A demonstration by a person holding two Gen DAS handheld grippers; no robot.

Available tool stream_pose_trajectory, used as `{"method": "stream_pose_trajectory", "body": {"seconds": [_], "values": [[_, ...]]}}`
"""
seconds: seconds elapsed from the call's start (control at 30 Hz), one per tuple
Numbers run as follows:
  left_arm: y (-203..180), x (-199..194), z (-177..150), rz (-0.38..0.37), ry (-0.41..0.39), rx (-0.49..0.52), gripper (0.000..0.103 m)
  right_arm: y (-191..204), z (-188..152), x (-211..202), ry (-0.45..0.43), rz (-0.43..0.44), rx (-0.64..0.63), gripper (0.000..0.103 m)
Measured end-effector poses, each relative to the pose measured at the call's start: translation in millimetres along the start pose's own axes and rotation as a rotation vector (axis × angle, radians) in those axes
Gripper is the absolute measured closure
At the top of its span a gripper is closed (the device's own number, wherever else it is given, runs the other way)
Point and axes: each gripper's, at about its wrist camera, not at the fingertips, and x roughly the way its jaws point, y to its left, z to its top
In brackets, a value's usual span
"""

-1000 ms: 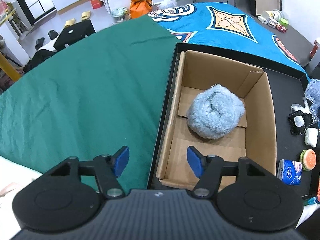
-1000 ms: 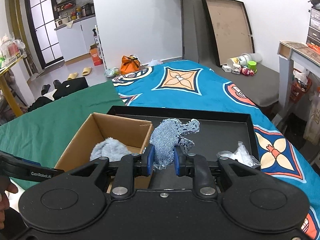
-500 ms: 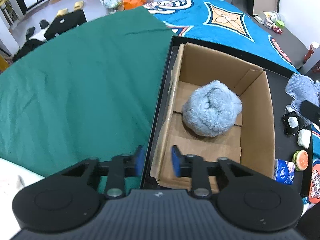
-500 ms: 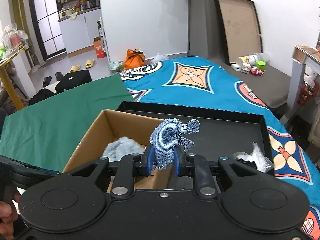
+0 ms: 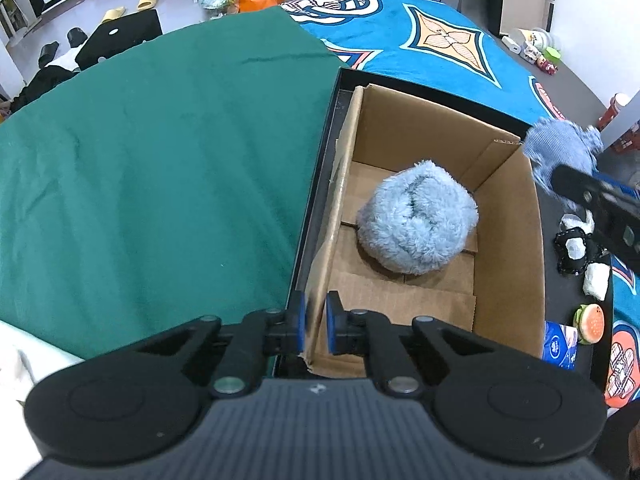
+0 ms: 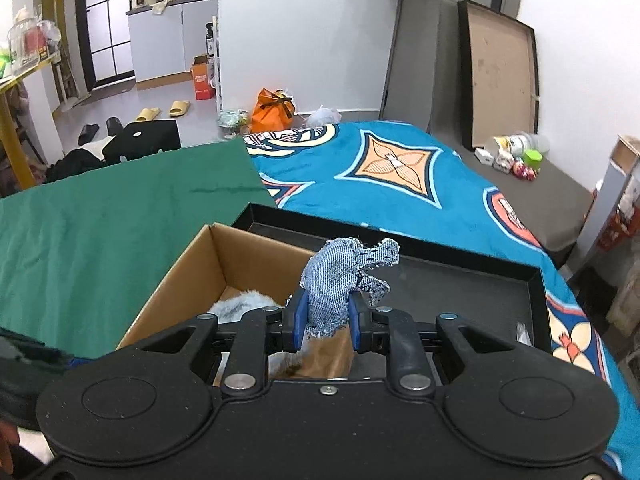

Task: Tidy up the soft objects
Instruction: 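Carry the blue knitted plush into the box and release it, then move the right tool back over the tray toward the hamburger plush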

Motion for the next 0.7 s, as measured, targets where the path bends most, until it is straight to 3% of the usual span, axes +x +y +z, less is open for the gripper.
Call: {"method": "stream_pose_trajectory", "body": {"seconds": [0.3, 0.7], "values": [[2.9, 0.8, 0.6, -0.005, -0.004, -0.016, 0.093, 5.6, -4.8, 4.0, 0.026, 0.000, -0.033, 0.061], [-1.0, 1.3, 0.7, 0.018, 0.004, 0.009, 0.092, -30.7, -34.1, -16.7, 0.041, 0.002, 0.048, 0.061]]}}
